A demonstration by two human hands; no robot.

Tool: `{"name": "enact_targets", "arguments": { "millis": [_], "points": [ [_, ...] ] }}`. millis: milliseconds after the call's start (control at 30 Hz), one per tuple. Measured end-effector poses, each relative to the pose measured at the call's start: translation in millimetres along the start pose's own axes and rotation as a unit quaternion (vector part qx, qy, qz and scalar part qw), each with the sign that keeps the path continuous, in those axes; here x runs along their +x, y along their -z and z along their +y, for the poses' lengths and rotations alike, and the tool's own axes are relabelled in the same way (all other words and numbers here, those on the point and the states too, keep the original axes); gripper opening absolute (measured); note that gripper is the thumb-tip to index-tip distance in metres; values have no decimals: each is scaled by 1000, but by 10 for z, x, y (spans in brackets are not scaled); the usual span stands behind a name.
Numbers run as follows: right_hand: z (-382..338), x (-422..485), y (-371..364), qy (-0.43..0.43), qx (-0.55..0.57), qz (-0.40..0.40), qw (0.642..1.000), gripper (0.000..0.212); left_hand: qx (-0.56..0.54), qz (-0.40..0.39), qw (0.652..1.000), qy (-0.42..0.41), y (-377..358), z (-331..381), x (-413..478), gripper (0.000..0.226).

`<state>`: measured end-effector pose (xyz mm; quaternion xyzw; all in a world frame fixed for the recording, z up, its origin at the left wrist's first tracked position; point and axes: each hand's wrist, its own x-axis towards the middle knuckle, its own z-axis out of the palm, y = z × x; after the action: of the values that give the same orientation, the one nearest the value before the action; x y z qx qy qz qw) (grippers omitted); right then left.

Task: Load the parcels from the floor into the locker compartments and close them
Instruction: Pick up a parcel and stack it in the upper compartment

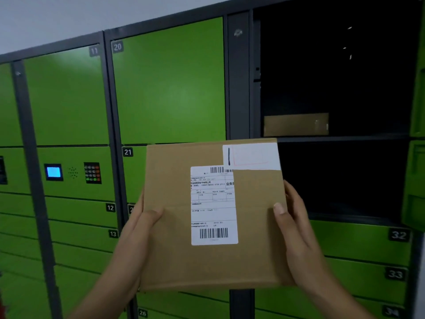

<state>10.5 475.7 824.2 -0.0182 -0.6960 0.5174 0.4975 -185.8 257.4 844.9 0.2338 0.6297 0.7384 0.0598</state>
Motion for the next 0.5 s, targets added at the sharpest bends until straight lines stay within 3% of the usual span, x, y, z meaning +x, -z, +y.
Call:
{"name": "enact_targets", "arguments": {
  "millis": [67,133,200,367,500],
  "points": [
    [6,16,74,6,10,-5,1000,61,-45,7,999,-7,-14,-46,204,54],
    [-28,34,200,40,0,-16,999,63,-5,-5,1000,-4,-229,41,285,42],
    [-144,93,361,69,-18,-36,997,64,-7,32,999,18,-464,211,304,41],
    [-487,506,978,74,14,32,997,55,-90,-145,985,-37,-1068,597,-48,44],
    [-627,840,1386,94,29,94,991,56,-93,-149,981,-76,-1691,824,120,48]
  ]
}}
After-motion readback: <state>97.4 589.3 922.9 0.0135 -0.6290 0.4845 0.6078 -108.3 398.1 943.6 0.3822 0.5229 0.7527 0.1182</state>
